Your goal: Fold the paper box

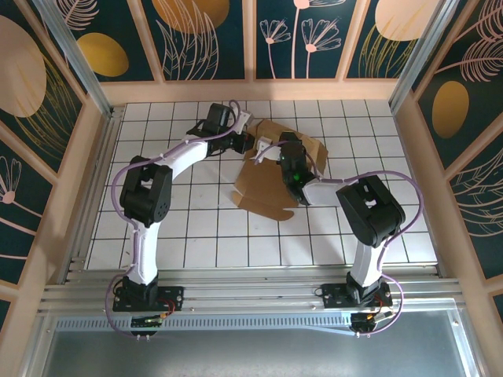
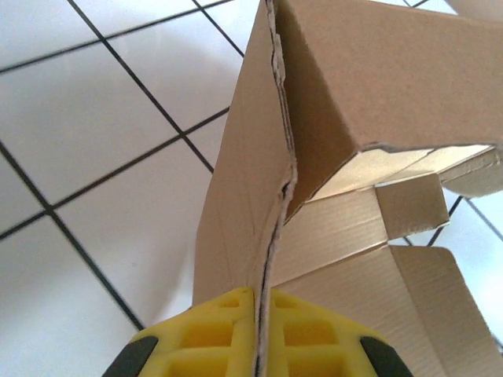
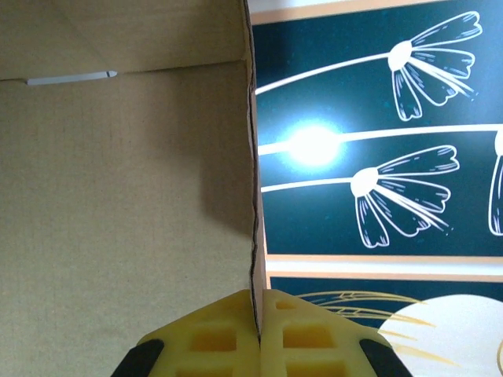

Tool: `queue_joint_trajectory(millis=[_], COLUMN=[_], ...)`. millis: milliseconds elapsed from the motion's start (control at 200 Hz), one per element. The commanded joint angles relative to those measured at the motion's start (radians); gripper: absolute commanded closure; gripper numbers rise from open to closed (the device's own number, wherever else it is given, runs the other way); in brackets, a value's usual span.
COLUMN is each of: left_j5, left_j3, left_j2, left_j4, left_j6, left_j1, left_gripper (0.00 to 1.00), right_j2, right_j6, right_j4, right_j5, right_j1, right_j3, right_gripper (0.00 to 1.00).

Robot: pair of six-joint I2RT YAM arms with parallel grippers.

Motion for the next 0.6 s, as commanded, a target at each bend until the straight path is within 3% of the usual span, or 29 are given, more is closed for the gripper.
queue_joint_trajectory(millis=[0, 220, 360, 471, 596], left_j5=[0.146, 0.169, 0.273, 0.305, 0.280], left_j3=[0.061, 0.124, 0.109, 0.064, 0.042], left_j2=[-0.007, 0.017, 0.039, 0.042, 0.060], left_j4=[0.123, 0.003, 0.046, 0.096, 0.045], left_j6=[-0.152, -0.154, -0.257, -0.272, -0.216], left_j1=[-0.051, -0.054, -0.057, -0.066, -0.068], left_gripper=[0.96, 0.87, 0.72, 0.71, 0.67], right_j2=[0.028, 0.030, 0.028, 0.031, 0.031], right_j6=[0.016, 0.021, 0.034, 0.036, 0.033], right_j4=[-0.062, -0.066, -0.073, -0.076, -0.071], right_j5=[-0.061, -0.061, -0.059, -0.057, -0.053], right_j1=[0.025, 0.024, 0.024, 0.024, 0.027], right_j3=[-0.028, -0.014, -0.007, -0.007, -0.011], right_gripper=[1.00, 1.00, 1.00, 1.00, 1.00])
